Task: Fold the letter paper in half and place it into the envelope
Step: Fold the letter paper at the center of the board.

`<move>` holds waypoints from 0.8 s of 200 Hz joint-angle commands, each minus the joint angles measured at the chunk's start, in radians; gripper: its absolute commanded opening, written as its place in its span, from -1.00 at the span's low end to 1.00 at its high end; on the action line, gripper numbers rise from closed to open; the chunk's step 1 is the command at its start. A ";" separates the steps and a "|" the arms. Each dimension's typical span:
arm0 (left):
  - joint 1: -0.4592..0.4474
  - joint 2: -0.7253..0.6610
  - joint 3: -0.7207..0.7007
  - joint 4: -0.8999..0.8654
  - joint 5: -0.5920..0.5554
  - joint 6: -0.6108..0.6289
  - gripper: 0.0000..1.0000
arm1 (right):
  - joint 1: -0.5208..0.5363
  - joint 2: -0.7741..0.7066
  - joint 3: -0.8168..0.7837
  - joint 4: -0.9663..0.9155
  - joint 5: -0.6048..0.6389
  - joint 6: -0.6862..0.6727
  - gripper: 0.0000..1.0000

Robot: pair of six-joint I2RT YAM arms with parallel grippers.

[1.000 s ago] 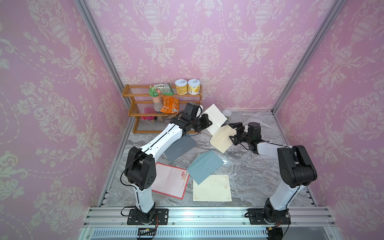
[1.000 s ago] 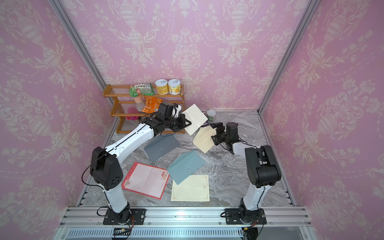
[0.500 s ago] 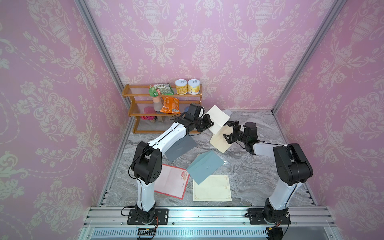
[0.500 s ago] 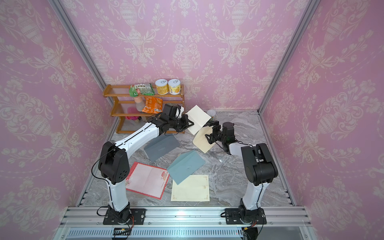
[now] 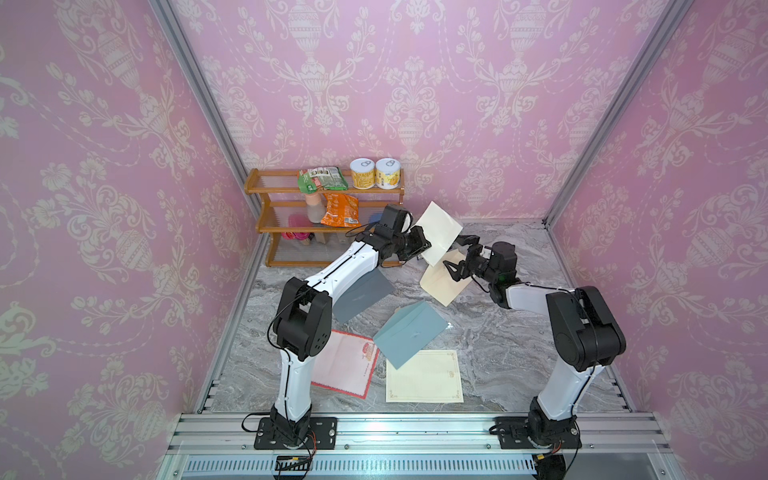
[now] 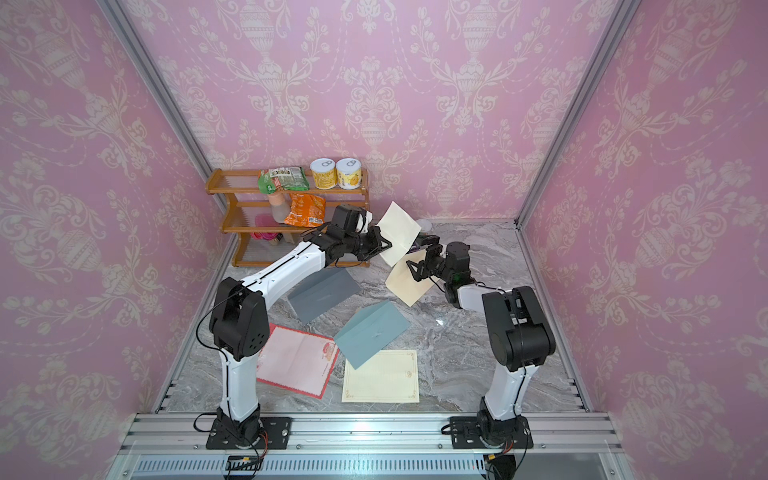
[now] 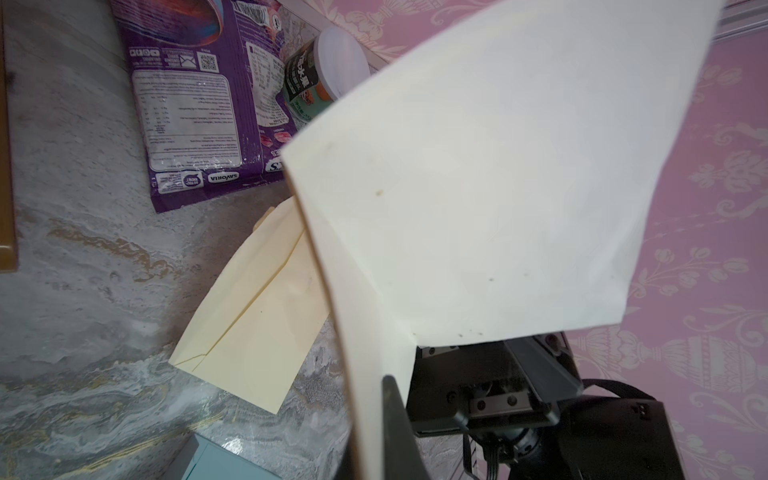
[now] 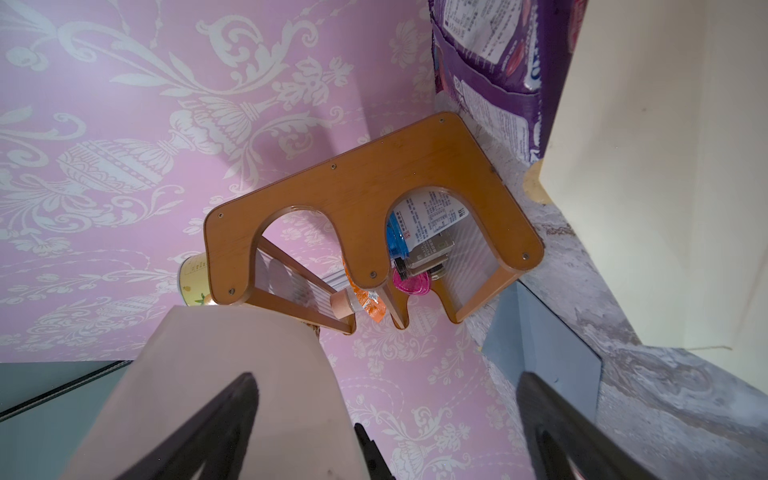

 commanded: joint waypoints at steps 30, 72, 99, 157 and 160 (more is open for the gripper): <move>0.000 0.082 0.101 0.006 0.014 -0.035 -1.00 | 0.015 -0.031 0.021 0.076 -0.025 0.062 0.96; -0.001 0.110 0.117 0.029 0.017 -0.068 -1.00 | 0.027 -0.017 0.039 0.084 -0.029 0.068 0.85; 0.000 0.119 0.106 0.049 0.027 -0.094 -1.00 | 0.034 0.002 0.057 0.098 -0.023 0.069 0.75; -0.002 0.099 0.062 0.062 0.034 -0.104 -1.00 | 0.045 0.046 0.058 0.145 -0.009 0.070 0.28; -0.002 0.097 0.060 0.061 0.034 -0.101 -1.00 | 0.046 0.047 0.058 0.145 -0.008 0.069 0.25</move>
